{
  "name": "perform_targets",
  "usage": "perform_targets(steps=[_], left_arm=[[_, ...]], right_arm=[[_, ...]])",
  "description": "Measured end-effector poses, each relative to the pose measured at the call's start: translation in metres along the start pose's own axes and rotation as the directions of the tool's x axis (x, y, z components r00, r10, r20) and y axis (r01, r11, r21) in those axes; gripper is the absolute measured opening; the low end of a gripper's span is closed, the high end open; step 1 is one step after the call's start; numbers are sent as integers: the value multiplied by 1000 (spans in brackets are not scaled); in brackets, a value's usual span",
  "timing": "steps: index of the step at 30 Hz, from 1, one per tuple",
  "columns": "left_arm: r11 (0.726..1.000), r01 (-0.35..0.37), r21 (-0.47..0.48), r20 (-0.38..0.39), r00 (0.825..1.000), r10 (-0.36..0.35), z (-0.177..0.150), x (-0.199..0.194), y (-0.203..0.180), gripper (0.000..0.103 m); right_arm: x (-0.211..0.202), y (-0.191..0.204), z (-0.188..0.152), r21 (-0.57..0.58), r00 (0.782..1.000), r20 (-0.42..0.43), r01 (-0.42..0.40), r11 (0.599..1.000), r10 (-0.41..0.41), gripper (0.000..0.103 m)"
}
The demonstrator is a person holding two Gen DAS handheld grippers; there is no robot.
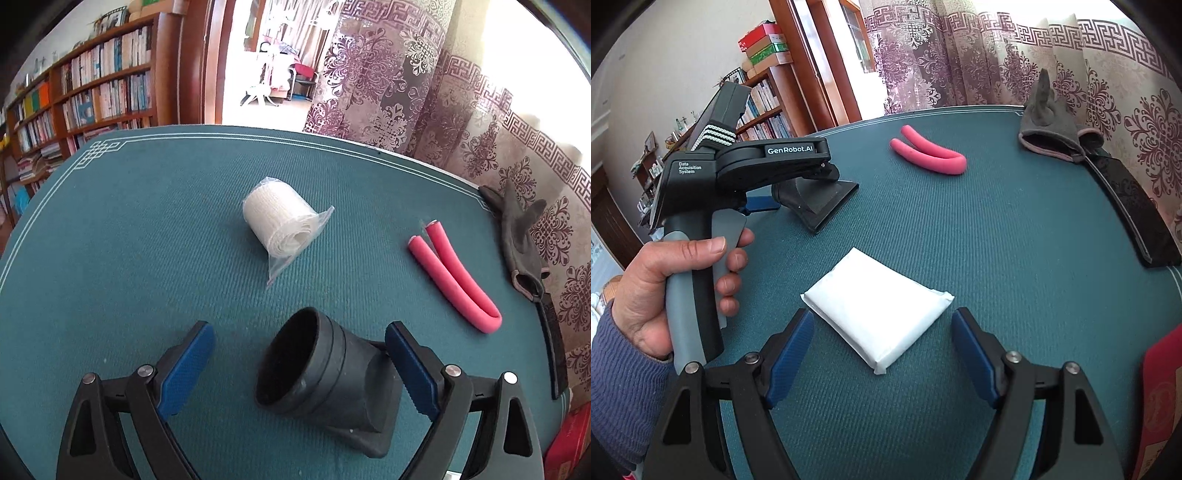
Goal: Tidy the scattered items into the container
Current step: 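Grasp the black hair-dryer nozzle with the left tool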
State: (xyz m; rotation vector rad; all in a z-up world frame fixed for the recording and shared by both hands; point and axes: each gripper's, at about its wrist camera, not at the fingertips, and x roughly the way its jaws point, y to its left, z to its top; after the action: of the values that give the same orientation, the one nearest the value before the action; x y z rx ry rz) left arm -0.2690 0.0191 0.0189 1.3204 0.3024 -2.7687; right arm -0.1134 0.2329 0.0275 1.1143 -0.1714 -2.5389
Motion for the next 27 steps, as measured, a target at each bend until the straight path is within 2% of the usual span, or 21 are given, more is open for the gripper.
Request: perform_targets(steps=[4,5,8,12,15,18,21,24,27], left_arm=[[991,-104,78,14,995,104,12,2,7,100],[991,-103,83,12,995,102,13,1,9,100],[998,-5,61,-41,999,7,8,6,18,100],[989,5,149,-43,999,2,-10,-1,10,101],[962,40,269,-64,998,-23,-33,-14,-3,101],[914,99,395,-78,994,-74,-58,-29,-12,101],[888,85,451,-62,996,-64,-73,-43,-12,101],[906,70,418,-70,997,-45,-69,-42,-9,101],[951,72,300,-97,994,-44,-57,-33,-3,101]], right_arm=[[1,-6,1,20,1000,7,-13,1000,13,80],[1,-6,1,21,1000,7,-15,1000,15,80],[1,-6,1,21,1000,8,-16,1000,16,80],[0,-8,1,31,1000,11,-26,999,26,80],[0,-8,1,33,1000,12,-30,999,29,80],[0,-8,1,32,1000,12,-29,999,28,80],[0,-8,1,32,1000,12,-29,999,29,80],[0,-7,1,30,1000,11,-26,999,26,80],[0,-8,1,30,1000,11,-26,999,26,80]])
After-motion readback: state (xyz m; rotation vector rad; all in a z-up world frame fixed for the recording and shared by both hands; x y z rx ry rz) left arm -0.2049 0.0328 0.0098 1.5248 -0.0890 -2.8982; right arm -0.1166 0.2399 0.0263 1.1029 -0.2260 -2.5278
